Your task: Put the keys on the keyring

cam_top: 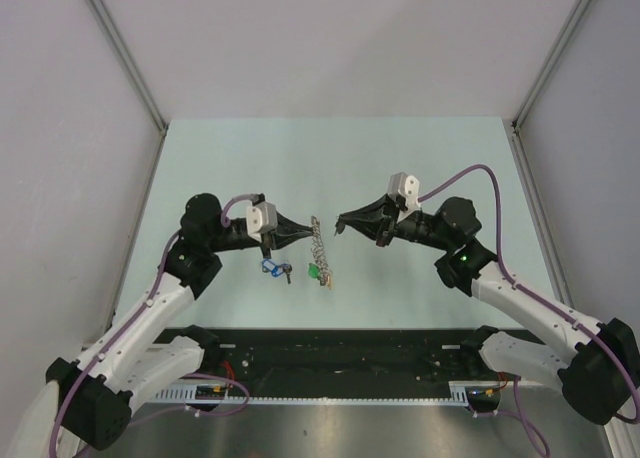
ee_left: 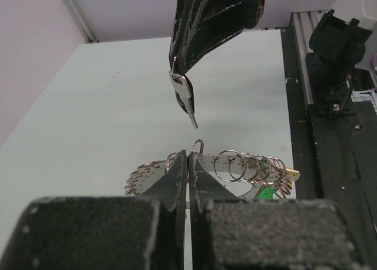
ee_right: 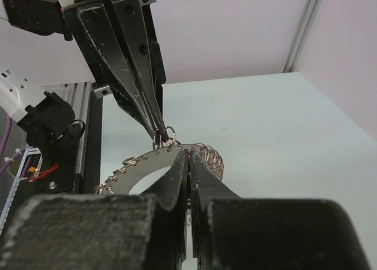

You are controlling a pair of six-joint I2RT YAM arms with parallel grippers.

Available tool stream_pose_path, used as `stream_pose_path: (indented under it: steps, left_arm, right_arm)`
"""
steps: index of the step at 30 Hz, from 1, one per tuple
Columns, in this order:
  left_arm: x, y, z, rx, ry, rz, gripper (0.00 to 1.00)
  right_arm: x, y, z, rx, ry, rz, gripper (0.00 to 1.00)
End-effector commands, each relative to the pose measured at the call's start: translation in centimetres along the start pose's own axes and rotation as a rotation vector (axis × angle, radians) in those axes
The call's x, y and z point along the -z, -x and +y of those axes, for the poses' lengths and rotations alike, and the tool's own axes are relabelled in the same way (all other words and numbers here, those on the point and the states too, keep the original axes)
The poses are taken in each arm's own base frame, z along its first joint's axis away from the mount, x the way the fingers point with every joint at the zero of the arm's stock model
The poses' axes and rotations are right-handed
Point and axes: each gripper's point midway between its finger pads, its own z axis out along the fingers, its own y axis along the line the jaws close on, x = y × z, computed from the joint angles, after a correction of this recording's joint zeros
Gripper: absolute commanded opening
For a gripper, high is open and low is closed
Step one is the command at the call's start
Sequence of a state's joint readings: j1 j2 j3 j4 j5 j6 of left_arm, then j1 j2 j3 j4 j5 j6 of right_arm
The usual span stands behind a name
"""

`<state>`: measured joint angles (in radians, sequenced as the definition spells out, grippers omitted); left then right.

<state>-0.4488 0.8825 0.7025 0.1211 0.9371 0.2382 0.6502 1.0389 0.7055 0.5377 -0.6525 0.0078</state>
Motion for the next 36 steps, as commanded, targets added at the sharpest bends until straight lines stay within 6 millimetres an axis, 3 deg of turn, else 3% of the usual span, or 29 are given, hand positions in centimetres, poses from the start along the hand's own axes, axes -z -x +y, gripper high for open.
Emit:
stream_pose_path:
  steps: [1, 14, 36]
  left_arm:
    - [-0.2, 1.5, -0.9, -0.104, -0.07, -0.056, 0.0]
    - [0.0, 1.7, -1.5, -0.122, -0.048, -0.065, 0.0]
    - [0.0, 2.4, -0.7, -0.087, 0.033, -0.085, 0.0]
  right_arm:
    - [0.1, 1.7, 1.4, 0.057, 0.082, -0.057, 0.0]
    - [0.1, 1.0, 3.7, 0.092, 0.249, -0.05, 0.0]
    - [-1.6, 0.2, 3.4, 0.124, 0.149, -0.022, 0.0]
